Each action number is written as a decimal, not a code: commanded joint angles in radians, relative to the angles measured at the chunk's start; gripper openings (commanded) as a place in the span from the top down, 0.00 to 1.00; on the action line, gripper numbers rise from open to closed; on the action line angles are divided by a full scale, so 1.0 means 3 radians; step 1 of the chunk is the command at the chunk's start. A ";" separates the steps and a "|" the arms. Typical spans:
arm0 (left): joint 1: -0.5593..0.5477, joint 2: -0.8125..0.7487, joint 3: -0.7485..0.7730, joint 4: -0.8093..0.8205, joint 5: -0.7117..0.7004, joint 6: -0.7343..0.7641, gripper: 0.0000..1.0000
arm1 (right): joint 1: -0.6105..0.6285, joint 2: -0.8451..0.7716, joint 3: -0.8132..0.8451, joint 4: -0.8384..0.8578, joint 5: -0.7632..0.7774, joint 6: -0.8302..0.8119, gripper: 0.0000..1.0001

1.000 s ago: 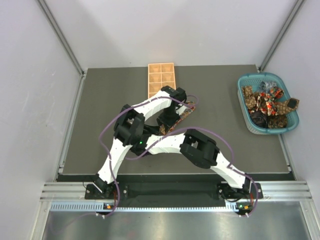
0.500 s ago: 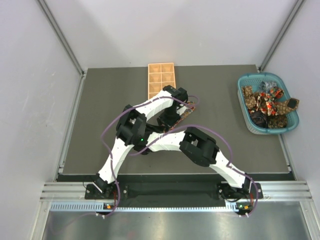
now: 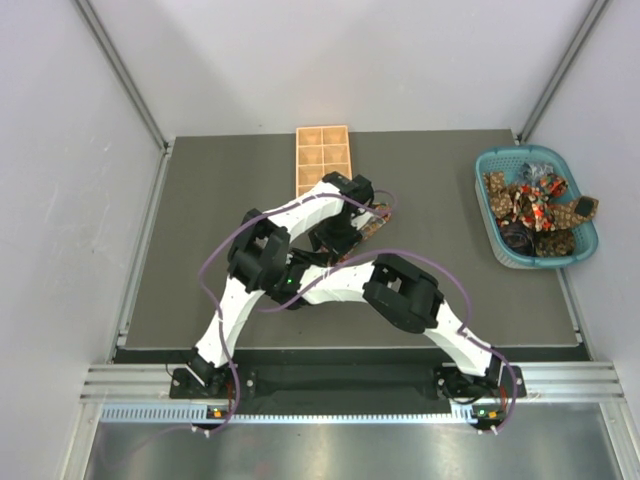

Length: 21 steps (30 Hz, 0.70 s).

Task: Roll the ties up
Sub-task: Roll the tie

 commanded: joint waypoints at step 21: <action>0.0253 -0.1814 -0.1259 0.2007 -0.0014 -0.0145 0.27 | -0.0223 -0.0204 -0.0230 0.0064 -0.0574 -0.0006 0.70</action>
